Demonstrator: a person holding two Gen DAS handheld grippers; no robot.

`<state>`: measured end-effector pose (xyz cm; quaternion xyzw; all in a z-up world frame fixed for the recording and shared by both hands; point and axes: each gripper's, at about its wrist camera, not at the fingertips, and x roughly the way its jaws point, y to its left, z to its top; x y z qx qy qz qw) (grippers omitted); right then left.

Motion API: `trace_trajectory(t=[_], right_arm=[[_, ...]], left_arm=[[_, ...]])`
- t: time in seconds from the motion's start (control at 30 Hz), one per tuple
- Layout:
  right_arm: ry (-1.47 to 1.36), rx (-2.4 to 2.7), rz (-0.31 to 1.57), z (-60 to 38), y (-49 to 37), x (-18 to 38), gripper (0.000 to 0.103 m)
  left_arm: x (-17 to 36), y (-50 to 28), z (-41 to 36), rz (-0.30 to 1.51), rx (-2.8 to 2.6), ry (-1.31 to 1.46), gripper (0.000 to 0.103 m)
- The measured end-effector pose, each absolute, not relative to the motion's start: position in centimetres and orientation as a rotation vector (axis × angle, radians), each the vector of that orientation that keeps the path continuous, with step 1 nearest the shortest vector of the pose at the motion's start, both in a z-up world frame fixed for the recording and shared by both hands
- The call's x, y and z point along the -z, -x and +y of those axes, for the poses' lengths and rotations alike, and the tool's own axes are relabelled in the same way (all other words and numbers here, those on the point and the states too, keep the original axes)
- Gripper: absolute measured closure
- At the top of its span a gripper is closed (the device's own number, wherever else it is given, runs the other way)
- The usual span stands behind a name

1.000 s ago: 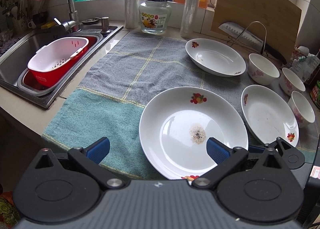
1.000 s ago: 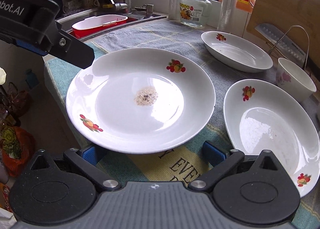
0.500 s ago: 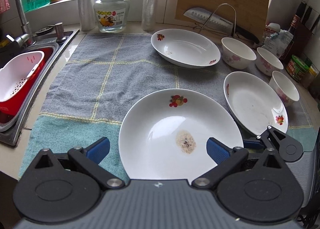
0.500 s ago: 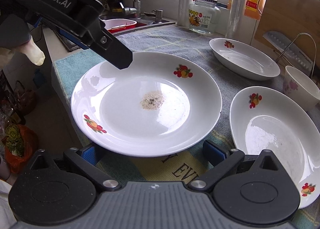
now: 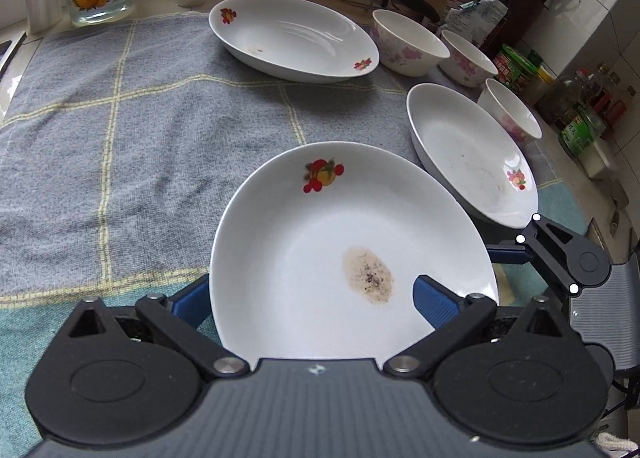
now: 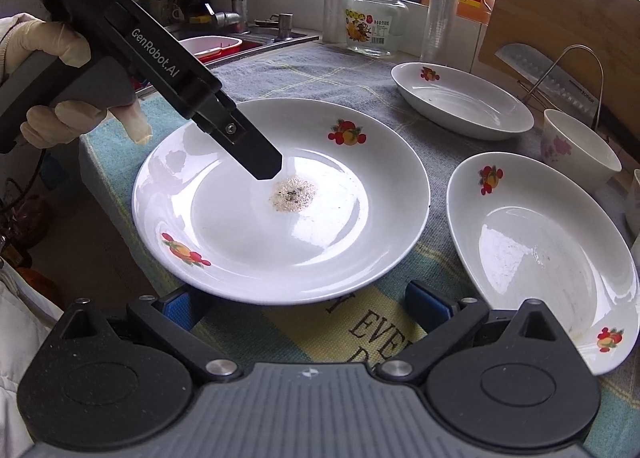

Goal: Organize plates and bowls
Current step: 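Grasp the stained white plate rim with the left gripper and lift, then carry the stained plate with the left gripper toward the sink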

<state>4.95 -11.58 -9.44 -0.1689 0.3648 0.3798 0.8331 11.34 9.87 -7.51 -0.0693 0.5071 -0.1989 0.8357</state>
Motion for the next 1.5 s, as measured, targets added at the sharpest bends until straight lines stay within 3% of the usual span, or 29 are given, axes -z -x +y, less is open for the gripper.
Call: trace_trajectory(t=[0.43,0.77,1.1,1.5], right_arm=[[0.344,-0.814,0.736,-12.1,-4.4,9.6,0.0],[0.336,-0.878,0.675,-12.5,-4.8,10.0,0.0],[0.34,-0.925,0.631,-12.9,-4.9,10.3,0.0],[0.33,-0.912,0.602,-12.7,-4.6,10.5,0.0]], left_arm=[[7.6,-12.0,10.4,1.07,0.452,0.146,0.001],[8.1,-11.6,7.2,1.108,0.402,-0.121,0.001],[7.9,-13.6,9.2,1.19,0.397,0.046,0.002],[7.7,-16.2,9.2,1.286,0.491,0.006,0.007]])
